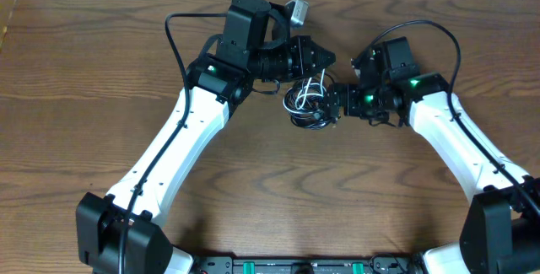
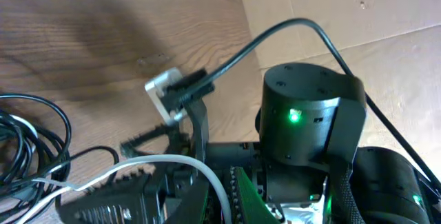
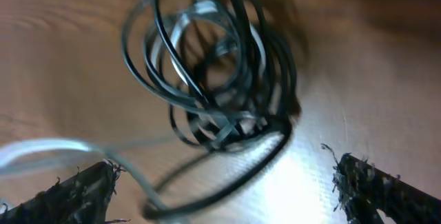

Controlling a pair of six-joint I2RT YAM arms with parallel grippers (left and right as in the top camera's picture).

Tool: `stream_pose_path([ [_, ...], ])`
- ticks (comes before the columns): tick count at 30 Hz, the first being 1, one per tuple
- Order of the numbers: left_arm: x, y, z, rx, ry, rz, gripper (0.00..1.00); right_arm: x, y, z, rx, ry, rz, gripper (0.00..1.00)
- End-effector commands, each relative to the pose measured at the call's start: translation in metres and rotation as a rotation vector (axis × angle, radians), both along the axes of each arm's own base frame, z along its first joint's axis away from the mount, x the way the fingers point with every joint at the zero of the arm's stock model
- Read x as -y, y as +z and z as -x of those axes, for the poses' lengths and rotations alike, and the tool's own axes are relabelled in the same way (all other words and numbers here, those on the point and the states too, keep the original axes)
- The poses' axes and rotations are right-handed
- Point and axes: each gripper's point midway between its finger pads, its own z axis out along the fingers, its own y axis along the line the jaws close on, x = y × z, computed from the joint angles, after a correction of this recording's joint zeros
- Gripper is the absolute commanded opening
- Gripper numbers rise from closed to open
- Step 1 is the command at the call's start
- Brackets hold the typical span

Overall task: Untangle cables
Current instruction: 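Grasp the cable bundle with both grippers from either side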

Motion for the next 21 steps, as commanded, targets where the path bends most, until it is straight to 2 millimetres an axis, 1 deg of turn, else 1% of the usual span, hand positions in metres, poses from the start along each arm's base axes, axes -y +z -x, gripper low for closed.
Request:
stream_pose_path([
  [1,0.001,0.012,0.006,0.008,-0.018,0.031,0.07,-0.008,0.013,-0.014,0.062,0.001,-0.037,0.99],
  [2,0.001,0.012,0.006,0.008,-0.018,0.031,0.08,-0.009,0.014,-0.017,0.073,-0.006,-0.042,0.98],
  [3,0.001,0.012,0.006,0.008,-0.018,0.031,0.07,-0.009,0.015,-0.019,0.076,-0.021,-0.049,0.95],
  [7,0.0,0.012,0.006,0.008,-0.018,0.031,0.07,-0.004,0.013,-0.024,0.047,-0.113,-0.046,0.72],
  [8,0.0,0.012,0.006,0.008,-0.018,0.031,0.08,-0.002,0.011,-0.024,0.044,-0.118,-0.034,0.64],
  [9,0.0,0.012,0.006,0.008,-0.018,0.031,0.07,-0.001,0.009,-0.023,0.037,-0.121,-0.024,0.61],
  [11,0.0,0.012,0.006,0.008,-0.018,0.031,0.08,0.002,0.0,-0.021,0.013,-0.129,0.006,0.47],
  [12,0.0,0.012,0.006,0.008,-0.018,0.031,0.07,0.003,-0.003,-0.02,0.004,-0.131,0.014,0.42],
  [14,0.0,0.012,0.006,0.005,-0.017,0.029,0.07,0.004,-0.009,-0.019,-0.011,-0.133,0.027,0.36],
  [16,0.0,0.01,0.006,0.004,-0.017,0.025,0.07,0.004,-0.012,-0.017,-0.024,-0.133,0.031,0.32],
  [17,-0.001,0.01,0.006,0.004,-0.016,0.022,0.07,0.005,-0.013,-0.016,-0.029,-0.132,0.033,0.31],
  [18,-0.003,0.008,0.004,0.001,-0.001,0.013,0.07,0.005,-0.014,-0.014,-0.038,-0.132,0.036,0.35],
  [19,-0.005,0.007,0.002,-0.001,0.011,0.007,0.08,0.006,-0.015,-0.013,-0.044,-0.132,0.039,0.42],
  [20,-0.007,0.006,0.0,-0.01,0.021,0.009,0.07,0.006,-0.016,-0.011,-0.052,-0.132,0.044,0.46],
  [21,-0.011,0.007,-0.003,-0.047,0.047,0.021,0.07,0.008,-0.017,-0.009,-0.059,-0.135,0.054,0.47],
])
